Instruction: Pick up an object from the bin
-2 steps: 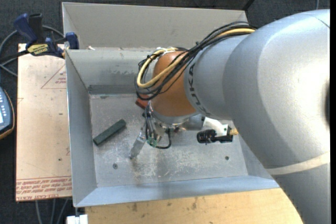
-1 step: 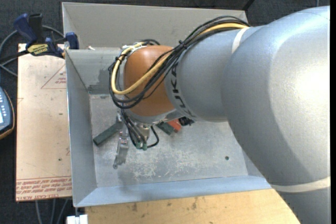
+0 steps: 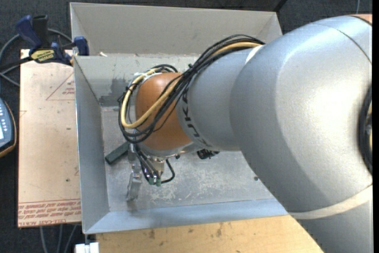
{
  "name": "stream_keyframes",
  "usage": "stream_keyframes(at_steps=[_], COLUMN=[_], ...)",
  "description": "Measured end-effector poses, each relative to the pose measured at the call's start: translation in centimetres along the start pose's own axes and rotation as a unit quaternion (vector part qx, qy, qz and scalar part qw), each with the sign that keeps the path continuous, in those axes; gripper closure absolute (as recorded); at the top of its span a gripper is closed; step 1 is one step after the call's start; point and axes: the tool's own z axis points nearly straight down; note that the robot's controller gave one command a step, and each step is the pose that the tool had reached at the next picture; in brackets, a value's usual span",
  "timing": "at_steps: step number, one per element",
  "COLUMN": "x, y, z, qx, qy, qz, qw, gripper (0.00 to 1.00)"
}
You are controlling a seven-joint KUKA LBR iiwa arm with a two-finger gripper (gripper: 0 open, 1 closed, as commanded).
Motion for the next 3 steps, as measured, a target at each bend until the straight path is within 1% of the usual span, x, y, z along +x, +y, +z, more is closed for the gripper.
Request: stream_keyframes(at_steps=[1,2,3], x=[-3.9,-4.8,-4.8], y=[0.7,4.2,4.1], z=[-2.2,-0.3,-0.3], qx=[-0.002,-0.002,-0.001], qy=[-0.0046,-0.003,-0.0029], qz=[0.031,-0.035,-0.034], qw=[0.9995,0.9994,0.9994], gripper=[0.0,0.0,1.0])
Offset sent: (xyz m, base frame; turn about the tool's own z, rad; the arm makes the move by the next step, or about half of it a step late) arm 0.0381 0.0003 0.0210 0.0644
